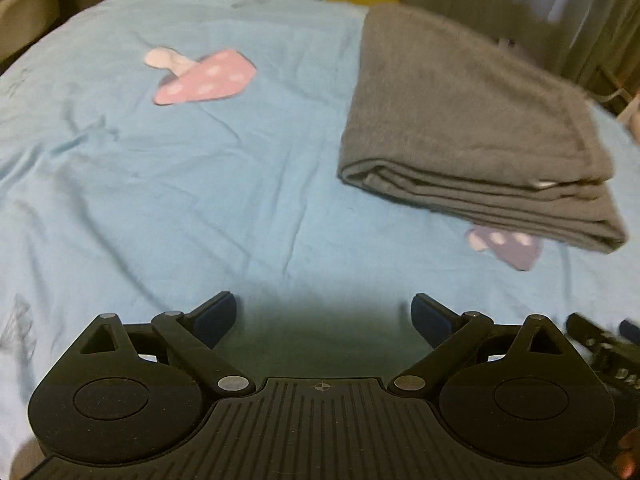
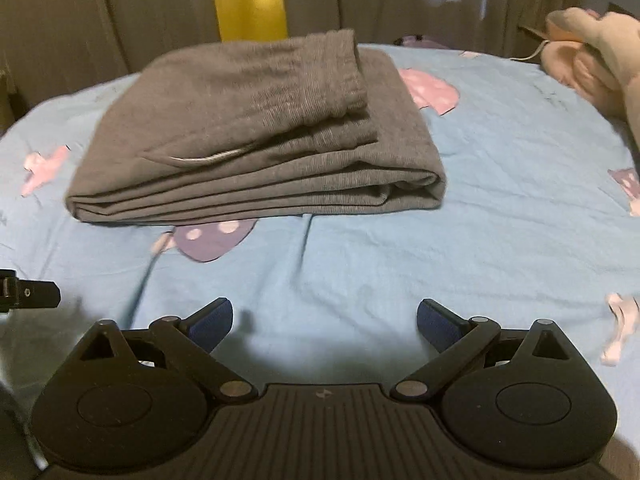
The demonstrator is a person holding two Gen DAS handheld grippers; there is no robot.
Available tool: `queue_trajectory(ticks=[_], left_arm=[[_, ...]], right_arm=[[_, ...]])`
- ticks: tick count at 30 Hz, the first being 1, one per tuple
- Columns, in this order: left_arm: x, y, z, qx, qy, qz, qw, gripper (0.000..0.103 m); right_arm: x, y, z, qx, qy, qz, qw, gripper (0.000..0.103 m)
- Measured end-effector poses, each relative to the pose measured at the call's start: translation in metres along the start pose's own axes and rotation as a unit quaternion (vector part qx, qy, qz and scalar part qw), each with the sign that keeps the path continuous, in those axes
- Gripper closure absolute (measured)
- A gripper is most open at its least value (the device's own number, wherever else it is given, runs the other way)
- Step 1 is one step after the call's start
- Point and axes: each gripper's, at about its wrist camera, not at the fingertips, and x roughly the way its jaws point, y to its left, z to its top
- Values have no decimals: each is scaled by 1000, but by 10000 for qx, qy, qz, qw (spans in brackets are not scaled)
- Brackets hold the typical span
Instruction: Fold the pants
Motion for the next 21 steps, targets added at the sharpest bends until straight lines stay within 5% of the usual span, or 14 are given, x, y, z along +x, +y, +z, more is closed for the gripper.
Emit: queue_trajectory(ticks=[9, 21], left_arm=[[-76, -10, -51, 445, -1087, -353, 9924, 2], [-105, -20, -65, 430, -1694, -609, 9827, 2]], right_arm=[[-74, 22, -19, -237, -629, 404, 9969, 4], [-124, 25, -20, -133, -1714, 259, 9848, 4]])
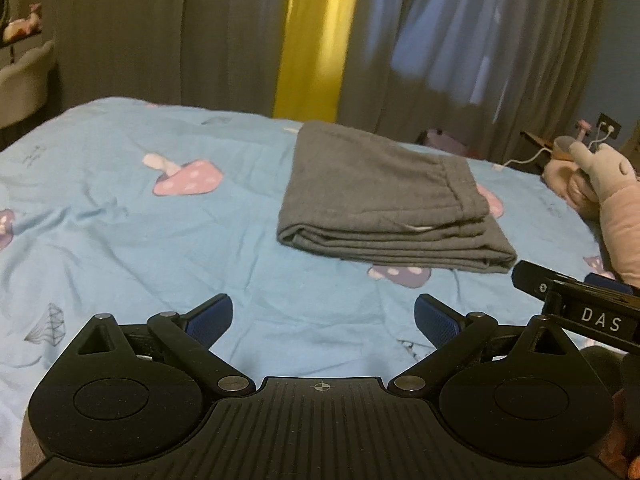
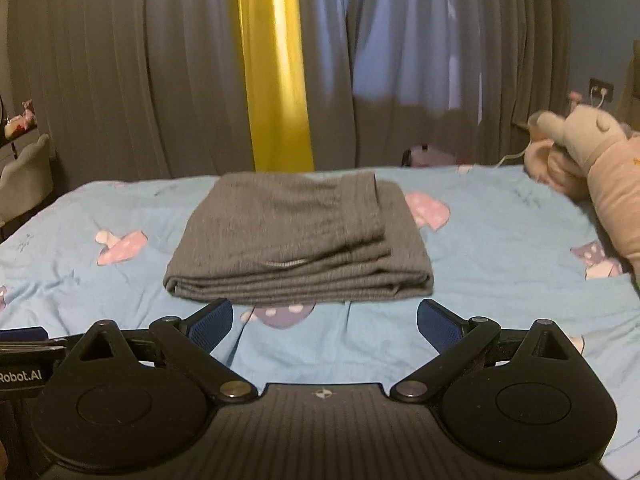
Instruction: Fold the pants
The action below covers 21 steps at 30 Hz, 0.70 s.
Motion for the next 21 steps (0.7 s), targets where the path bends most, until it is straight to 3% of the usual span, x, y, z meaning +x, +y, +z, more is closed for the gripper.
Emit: queue_trajectory(ticks=[4, 9, 15, 21], left_arm=[[7, -6, 5, 116, -23, 23, 9999, 2], [23, -7, 17, 14, -69, 146, 9999, 2], [47, -12, 33, 229, -529, 285, 9979, 2], [83, -14, 42, 329, -360, 367, 9981, 2]], right_arm=[[4, 0, 1, -65, -213, 129, 9997, 4], [13, -8, 2, 124, -388, 596, 9974, 4], [33, -7, 14, -323, -386, 134, 9986, 4], [65, -12, 15, -454, -341, -327, 9978, 4]])
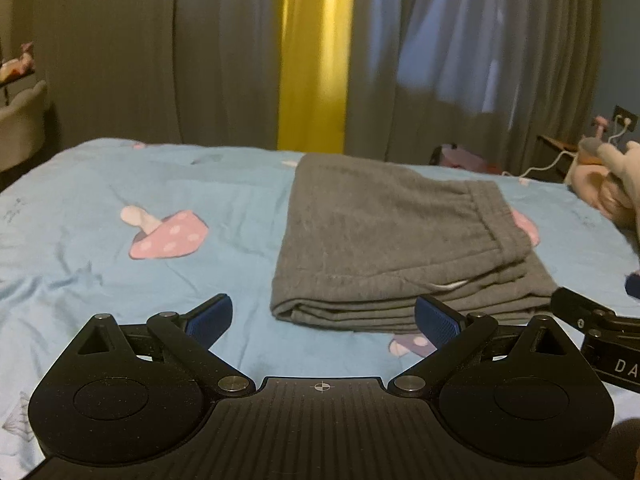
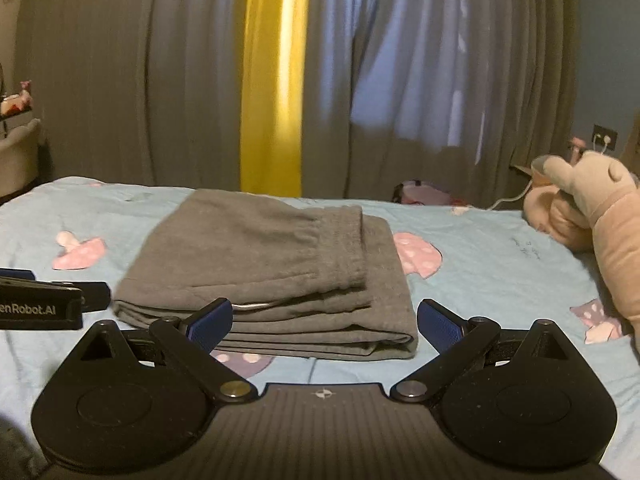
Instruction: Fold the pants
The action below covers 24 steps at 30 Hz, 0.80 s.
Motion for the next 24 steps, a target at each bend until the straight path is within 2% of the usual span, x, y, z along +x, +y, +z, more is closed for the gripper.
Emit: queue_trajectory(ticks=[4, 11, 20, 24], left_arm=[[17, -1, -4, -112, 62, -67, 9999, 2], [37, -5, -3, -88, 102, -145, 9998, 2], [56, -1, -7, -166, 485, -282, 9983, 2], [54, -1, -8, -183, 458, -359, 9981, 2]], right_arm=[[18, -7, -8, 287, 103, -157, 9994, 4], [35, -6, -11, 290, 205, 207, 9992, 4], [50, 0, -16, 185, 429, 210, 9987, 4], [54, 2, -18, 189, 532, 263, 9981, 4]])
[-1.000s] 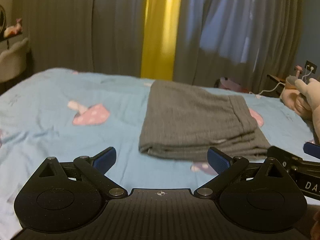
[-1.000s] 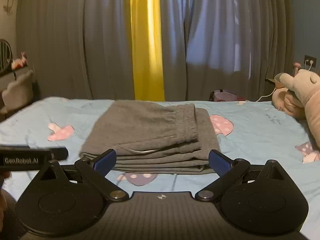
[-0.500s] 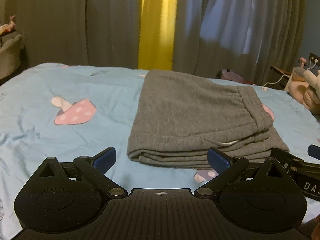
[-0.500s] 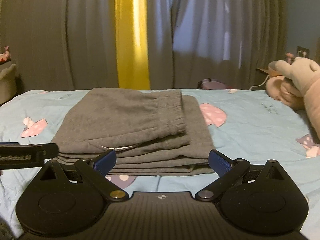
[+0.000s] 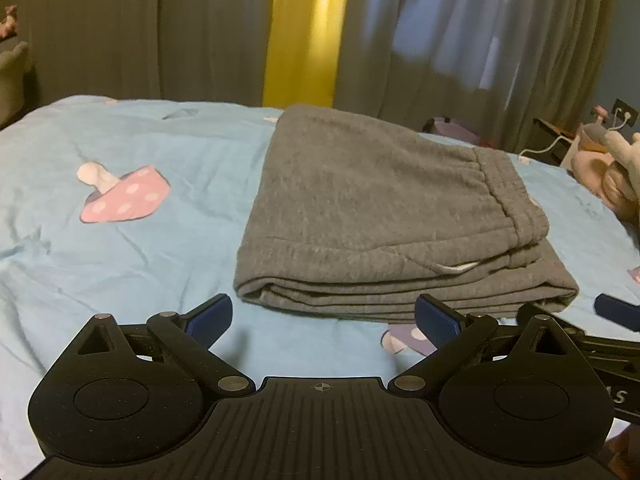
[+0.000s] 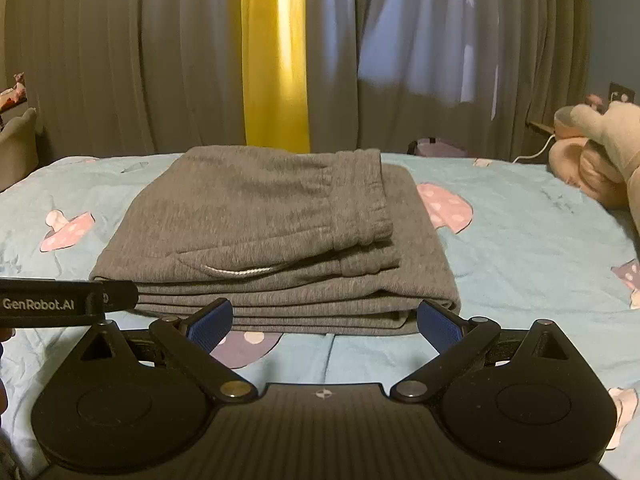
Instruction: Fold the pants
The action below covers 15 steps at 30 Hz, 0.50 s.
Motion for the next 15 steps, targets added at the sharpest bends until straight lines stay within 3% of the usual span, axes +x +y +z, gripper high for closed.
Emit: queue_trajectory(ticks=[15], left_arm=[[4, 0, -3, 37, 78, 30, 10000, 2]], right_arm=[[7, -6, 0, 96, 84, -133, 9998, 4]])
